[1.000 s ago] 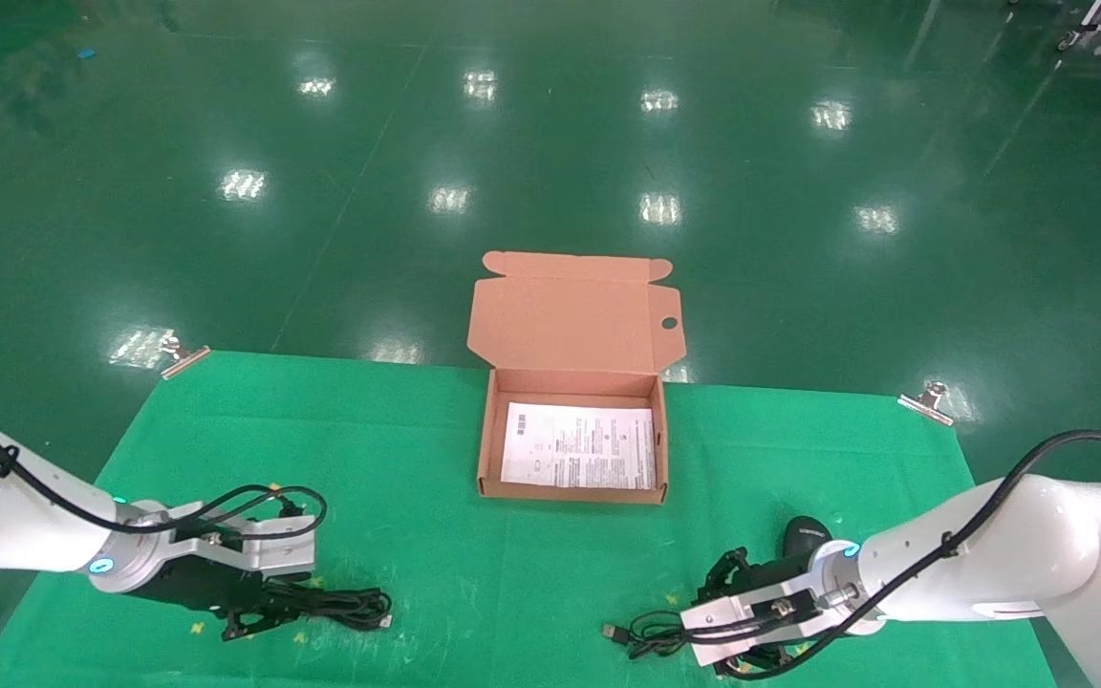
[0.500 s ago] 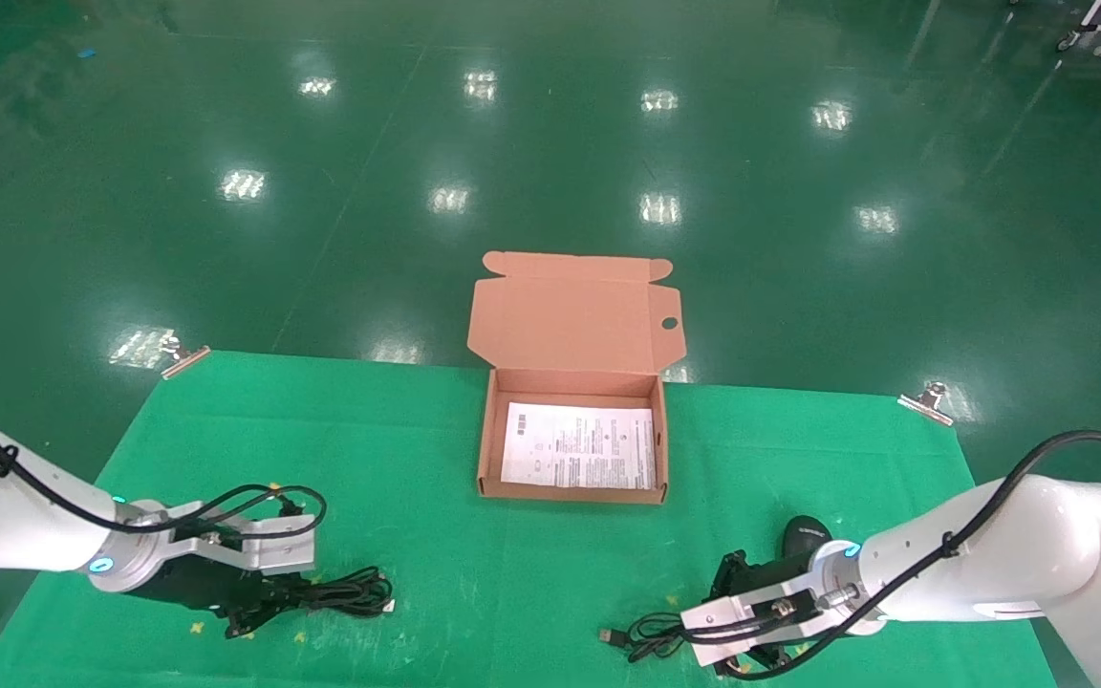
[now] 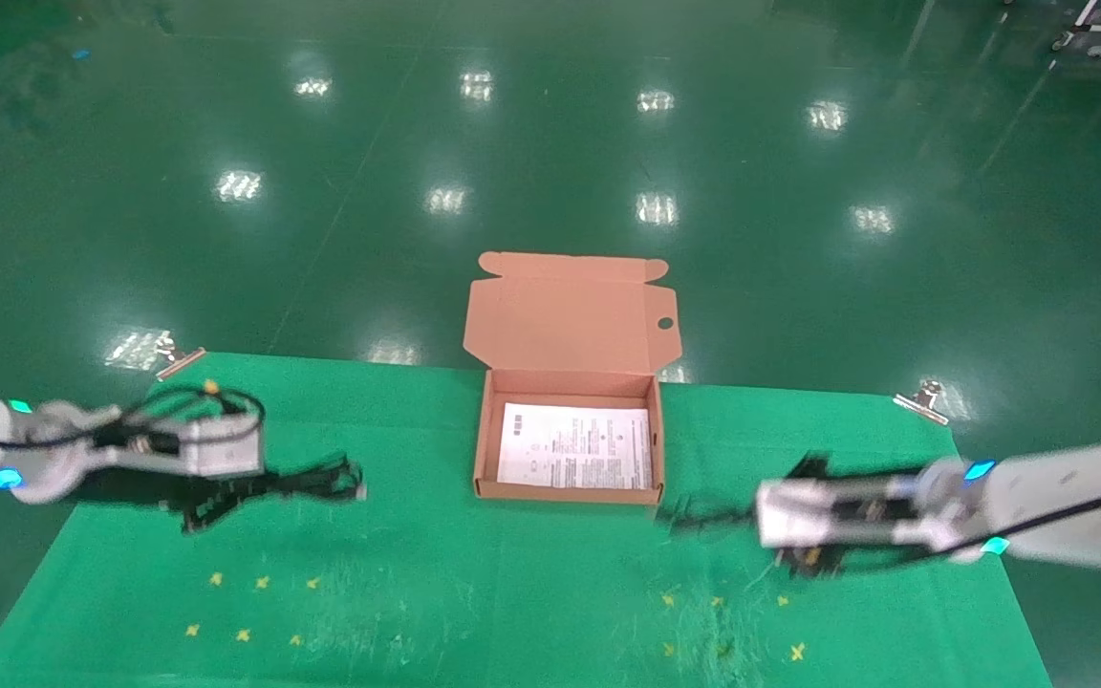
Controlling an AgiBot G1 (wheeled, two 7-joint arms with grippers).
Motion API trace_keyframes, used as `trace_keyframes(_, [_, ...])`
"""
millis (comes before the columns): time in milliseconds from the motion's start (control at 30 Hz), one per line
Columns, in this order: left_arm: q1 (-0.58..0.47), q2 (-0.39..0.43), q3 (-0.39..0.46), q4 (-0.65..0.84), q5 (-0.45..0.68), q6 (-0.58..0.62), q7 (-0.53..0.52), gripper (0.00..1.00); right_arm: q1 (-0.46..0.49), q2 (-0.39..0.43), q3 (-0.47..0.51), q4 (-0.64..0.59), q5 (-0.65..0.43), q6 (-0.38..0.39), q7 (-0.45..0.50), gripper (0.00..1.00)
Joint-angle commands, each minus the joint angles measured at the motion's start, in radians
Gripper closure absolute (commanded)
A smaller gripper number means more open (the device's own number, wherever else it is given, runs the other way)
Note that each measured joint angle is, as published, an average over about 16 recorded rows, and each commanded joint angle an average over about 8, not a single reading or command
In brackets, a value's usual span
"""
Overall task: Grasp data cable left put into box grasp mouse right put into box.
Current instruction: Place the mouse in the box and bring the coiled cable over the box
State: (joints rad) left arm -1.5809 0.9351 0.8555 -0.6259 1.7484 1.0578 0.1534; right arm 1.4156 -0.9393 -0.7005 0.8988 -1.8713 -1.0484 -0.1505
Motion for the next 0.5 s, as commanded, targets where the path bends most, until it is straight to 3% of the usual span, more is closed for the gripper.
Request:
trace_keyframes(33, [-0.014, -0.034, -0.012, -0.076, -0.004, -0.013, -0.008, 1.00, 0.018, 0.040, 0.024, 0.040, 0.003, 0.010, 0.053, 1.00])
trace_keyframes(233, [0.014, -0.057, -0.037, -0.281, 0.032, -0.154, -0.103, 1.00, 0.099, 0.031, 0.096, 0.051, 0.070, 0.063, 0.105, 1.00])
trace_keyframes(500, [0.000, -0.002, -0.049, -0.340, 0.112, -0.297, -0.179, 1.00, 0.222, -0.121, 0.126, -0.040, 0.114, 0.139, 0.069, 1.00])
